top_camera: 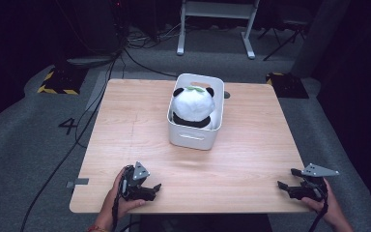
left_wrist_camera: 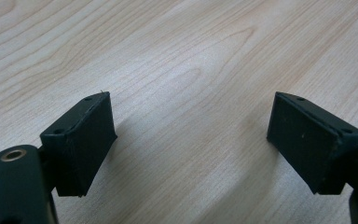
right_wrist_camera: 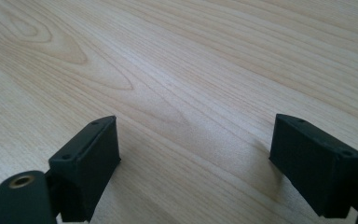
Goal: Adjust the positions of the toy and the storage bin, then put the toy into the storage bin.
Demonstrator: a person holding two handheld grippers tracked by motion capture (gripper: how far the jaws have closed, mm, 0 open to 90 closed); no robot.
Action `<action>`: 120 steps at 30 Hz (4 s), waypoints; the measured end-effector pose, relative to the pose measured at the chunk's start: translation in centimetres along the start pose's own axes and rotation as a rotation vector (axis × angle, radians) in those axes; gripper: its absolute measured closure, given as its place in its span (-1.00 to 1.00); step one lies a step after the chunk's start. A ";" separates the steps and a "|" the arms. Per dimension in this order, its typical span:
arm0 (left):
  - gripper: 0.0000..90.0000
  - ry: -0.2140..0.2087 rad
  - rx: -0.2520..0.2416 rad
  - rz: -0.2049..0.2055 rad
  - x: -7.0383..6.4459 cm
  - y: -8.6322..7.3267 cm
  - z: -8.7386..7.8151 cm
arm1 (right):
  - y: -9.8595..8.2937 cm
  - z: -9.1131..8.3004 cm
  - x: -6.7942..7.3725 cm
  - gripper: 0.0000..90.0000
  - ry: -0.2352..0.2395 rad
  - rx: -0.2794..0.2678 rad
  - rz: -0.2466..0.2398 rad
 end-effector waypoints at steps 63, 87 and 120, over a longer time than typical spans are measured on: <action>-0.67 0.001 -0.007 0.004 0.0 0.1 0.1 | 0.0 0.1 -0.3 -0.68 -0.019 0.006 0.016; -0.67 0.001 -0.007 0.004 0.0 0.1 0.1 | 0.0 0.1 -0.3 -0.68 -0.018 0.007 0.013; -0.67 0.000 -0.005 0.005 0.0 0.2 0.1 | 0.0 0.1 -0.4 -0.68 -0.031 0.011 0.026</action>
Point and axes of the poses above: each handheld gripper's, and its own axes: z roughly forward along the jaws, y roughly out of its top, x roughly to its left, the point moved 6 cm from there along z, roughly forward along the jaws, and after that the axes turned 15 degrees about -z, right-handed, at the moved point
